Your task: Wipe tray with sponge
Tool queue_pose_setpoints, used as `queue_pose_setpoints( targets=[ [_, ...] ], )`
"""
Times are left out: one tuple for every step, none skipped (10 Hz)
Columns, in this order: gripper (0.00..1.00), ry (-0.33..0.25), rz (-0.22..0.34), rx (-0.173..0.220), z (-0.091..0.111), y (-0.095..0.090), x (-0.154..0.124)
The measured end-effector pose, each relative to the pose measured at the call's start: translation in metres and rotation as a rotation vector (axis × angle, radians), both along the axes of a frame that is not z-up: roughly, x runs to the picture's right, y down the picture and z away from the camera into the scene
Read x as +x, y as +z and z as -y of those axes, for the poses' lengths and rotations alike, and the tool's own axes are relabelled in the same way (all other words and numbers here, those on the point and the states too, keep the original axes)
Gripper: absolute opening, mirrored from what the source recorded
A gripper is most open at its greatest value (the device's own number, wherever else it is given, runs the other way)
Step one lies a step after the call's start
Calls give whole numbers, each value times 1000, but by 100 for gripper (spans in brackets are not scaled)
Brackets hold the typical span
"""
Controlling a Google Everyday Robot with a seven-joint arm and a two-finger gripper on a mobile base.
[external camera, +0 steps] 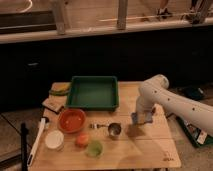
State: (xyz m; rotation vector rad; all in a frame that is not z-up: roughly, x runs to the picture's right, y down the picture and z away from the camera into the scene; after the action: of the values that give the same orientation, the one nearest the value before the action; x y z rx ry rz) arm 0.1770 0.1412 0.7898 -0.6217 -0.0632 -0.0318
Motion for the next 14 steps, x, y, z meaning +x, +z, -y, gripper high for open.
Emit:
queue_pose_setpoints(
  targets=[
    [4,-14,2,9,7,-2,-6],
    [4,-24,3,14,14,-3,-5],
    [4,-27,1,17,19,-3,-4],
    [4,-36,2,22,25,-3,-8],
    [4,-43,8,29,32,-3,-17],
    [4,-55,18,41,43,-4,-35],
    [4,-72,28,51,52,-4,-50],
    [4,-86,32,60,62,-4,-58],
    [4,-96,34,65,70,-4,-61],
    [4,-104,39,73,80,-1,-64],
    [4,-111,40,78,89,2,-66],
    [4,-120,47,84,98,6,-72],
    [4,-131,53,84,100,8,-80],
    [4,-144,58,89,107,11,-93]
  ],
)
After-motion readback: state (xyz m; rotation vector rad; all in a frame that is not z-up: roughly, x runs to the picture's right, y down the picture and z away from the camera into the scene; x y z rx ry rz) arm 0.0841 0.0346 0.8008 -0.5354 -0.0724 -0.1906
